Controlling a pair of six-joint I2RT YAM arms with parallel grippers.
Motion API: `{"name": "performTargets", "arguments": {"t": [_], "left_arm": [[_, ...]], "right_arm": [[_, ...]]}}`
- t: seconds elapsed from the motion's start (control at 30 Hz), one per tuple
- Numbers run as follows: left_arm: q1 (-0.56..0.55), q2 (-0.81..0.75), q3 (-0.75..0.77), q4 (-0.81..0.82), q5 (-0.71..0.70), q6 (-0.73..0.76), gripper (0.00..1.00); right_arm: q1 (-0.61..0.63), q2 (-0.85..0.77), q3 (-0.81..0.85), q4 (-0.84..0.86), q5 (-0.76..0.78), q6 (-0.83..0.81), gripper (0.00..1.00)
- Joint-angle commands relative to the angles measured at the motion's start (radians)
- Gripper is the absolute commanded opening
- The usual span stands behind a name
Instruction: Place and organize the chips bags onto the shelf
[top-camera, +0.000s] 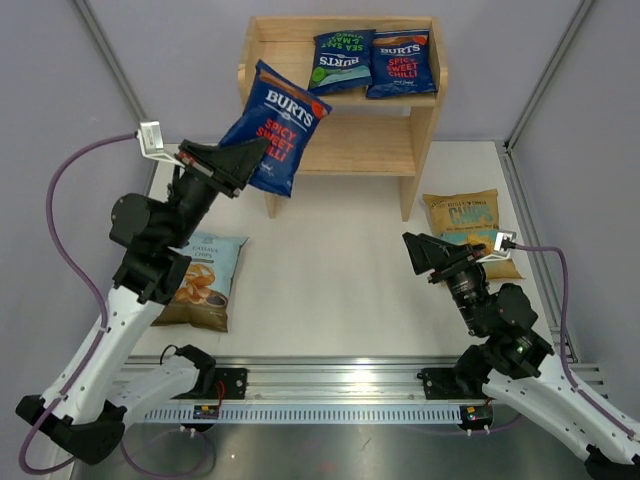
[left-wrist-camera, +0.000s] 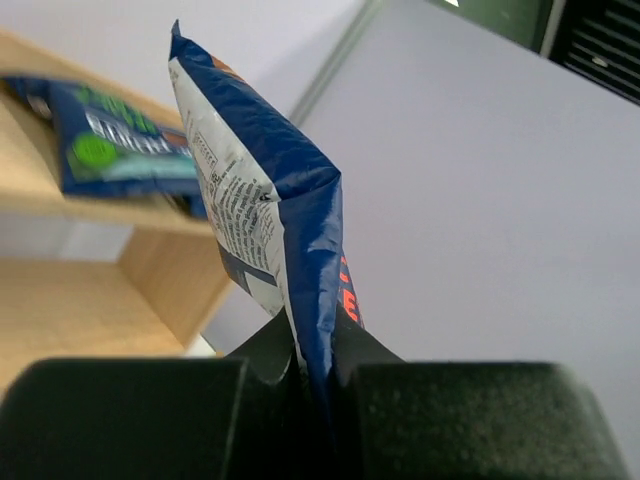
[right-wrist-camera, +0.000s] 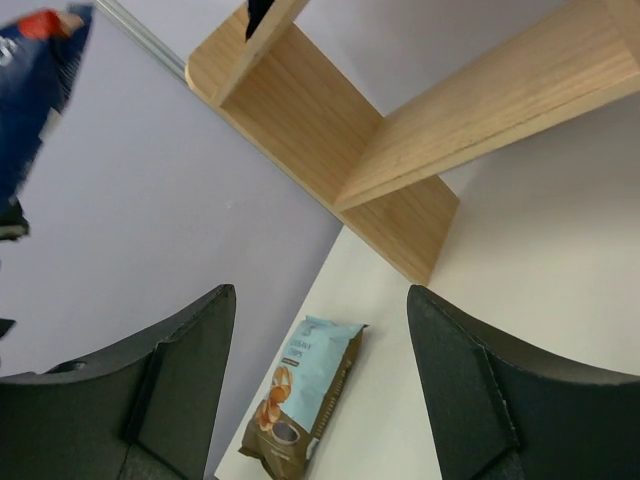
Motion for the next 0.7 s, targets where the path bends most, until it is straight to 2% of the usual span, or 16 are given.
{"name": "performTargets", "arguments": {"t": [0.0, 0.13, 0.37, 0.67], "left_arm": [[0.038, 0.122, 0.162, -0.077, -0.042, 0.065, 0.06], [0.075, 0.287, 0.400, -0.132, -0.053, 0.100, 0.06], [0.131, 0.548, 0.677, -0.140, -0.095, 0.086, 0.06], [0.147, 0.787, 0.893, -0.133, -0.204, 0.108, 0.05]], "right_arm": [[0.002, -0.036, 0.048, -0.113, 0.071, -0.013, 0.77], [0.002, -0.088, 0.051, -0.196, 0.073, 0.004, 0.77], [0.002, -0.160, 0.071, -0.288, 0.085, 0.029, 0.77], [0.002, -0.189, 0.094, -0.360, 0.064, 0.044, 0.77]]}}
